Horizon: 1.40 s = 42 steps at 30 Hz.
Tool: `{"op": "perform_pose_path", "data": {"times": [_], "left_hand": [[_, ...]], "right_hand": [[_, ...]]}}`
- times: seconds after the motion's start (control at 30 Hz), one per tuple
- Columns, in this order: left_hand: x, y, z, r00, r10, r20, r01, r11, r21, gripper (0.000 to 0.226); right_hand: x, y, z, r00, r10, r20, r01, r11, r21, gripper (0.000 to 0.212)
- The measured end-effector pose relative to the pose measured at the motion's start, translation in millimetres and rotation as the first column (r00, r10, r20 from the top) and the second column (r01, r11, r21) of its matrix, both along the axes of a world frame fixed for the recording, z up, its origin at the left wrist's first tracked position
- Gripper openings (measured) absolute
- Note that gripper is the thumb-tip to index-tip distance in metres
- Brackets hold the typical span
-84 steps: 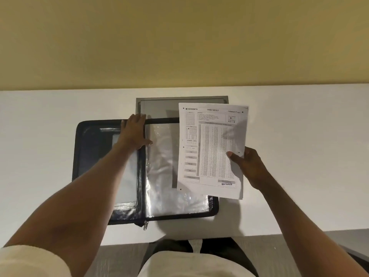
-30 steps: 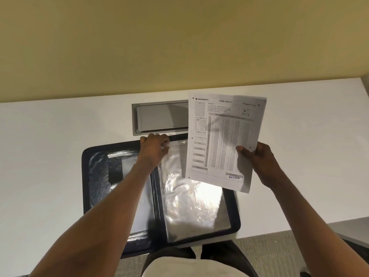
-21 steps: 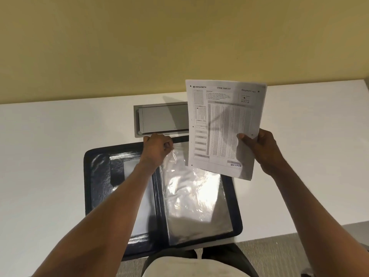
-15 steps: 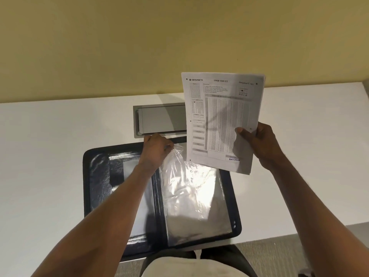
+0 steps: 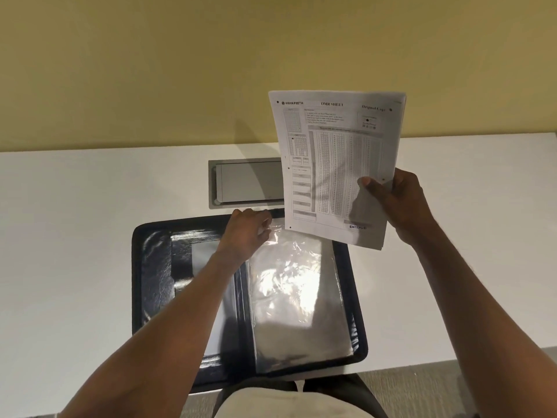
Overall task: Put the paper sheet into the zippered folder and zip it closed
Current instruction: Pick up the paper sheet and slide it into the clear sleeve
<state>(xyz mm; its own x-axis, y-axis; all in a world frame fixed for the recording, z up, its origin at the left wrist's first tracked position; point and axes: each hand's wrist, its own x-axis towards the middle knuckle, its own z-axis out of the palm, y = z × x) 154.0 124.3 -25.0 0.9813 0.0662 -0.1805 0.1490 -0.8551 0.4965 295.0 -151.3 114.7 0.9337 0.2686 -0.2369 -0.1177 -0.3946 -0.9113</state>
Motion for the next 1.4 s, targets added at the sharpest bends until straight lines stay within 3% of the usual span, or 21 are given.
{"op": "perform_pose_path", "data": {"times": [0.1, 0.3, 0.43, 0.53, 0.77, 0.87, 0.93, 1.07, 1.2, 1.4], "left_hand": [[-1.1, -6.7, -0.5, 0.999, 0.035, 0.025, -0.034, 0.999, -0.029, 0.024], [-6.3, -34.3, 3.2, 0.991, 0.135, 0.019, -0.130, 0.979, -0.158, 0.021], [-14.5, -54.5, 7.4, 0.976, 0.216, 0.028, -0.206, 0.959, -0.192, 0.019], [-18.3, -62.6, 8.7, 0.964, 0.266, 0.008, -0.261, 0.951, -0.167, 0.021], [-19.2, -67.5, 8.1, 0.959, 0.274, 0.077, -0.261, 0.954, -0.148, 0.016], [-16.5, -67.6, 6.9, 0.958, 0.275, 0.077, -0.260, 0.953, -0.157, 0.018], [-14.4, -69.1, 8.1, 0.955, 0.289, 0.066, -0.275, 0.947, -0.163, 0.018], [-10.4, -74.6, 10.7, 0.965, 0.259, 0.030, -0.253, 0.958, -0.135, 0.008], [-2.7, -85.1, 14.9, 0.975, 0.222, -0.005, -0.218, 0.955, -0.202, 0.015], [17.2, -110.5, 20.9, 0.991, 0.136, -0.012, -0.137, 0.980, -0.143, 0.015]], "right_hand": [[6.0, 9.1, 4.2, 0.999, 0.019, 0.047, -0.017, 0.999, -0.041, 0.016], [18.6, 37.7, 13.6, 0.975, 0.165, 0.152, -0.144, 0.979, -0.142, 0.033], [25.6, 58.0, 18.2, 0.944, 0.264, 0.196, -0.215, 0.946, -0.241, 0.022], [27.6, 72.1, 19.1, 0.922, 0.325, 0.212, -0.260, 0.923, -0.284, 0.038], [26.9, 93.0, 10.3, 0.884, 0.440, 0.156, -0.349, 0.846, -0.404, 0.045], [25.4, 100.7, 3.1, 0.863, 0.488, 0.132, -0.394, 0.813, -0.428, 0.029], [26.1, 106.3, -4.5, 0.861, 0.496, 0.108, -0.417, 0.813, -0.407, 0.013], [30.7, 116.4, -22.3, 0.878, 0.473, 0.068, -0.427, 0.842, -0.330, 0.026], [43.9, 120.8, -38.8, 0.890, 0.455, -0.025, -0.446, 0.858, -0.256, 0.034], [54.4, 120.2, -56.3, 0.890, 0.441, -0.115, -0.455, 0.872, -0.179, 0.017]]}}
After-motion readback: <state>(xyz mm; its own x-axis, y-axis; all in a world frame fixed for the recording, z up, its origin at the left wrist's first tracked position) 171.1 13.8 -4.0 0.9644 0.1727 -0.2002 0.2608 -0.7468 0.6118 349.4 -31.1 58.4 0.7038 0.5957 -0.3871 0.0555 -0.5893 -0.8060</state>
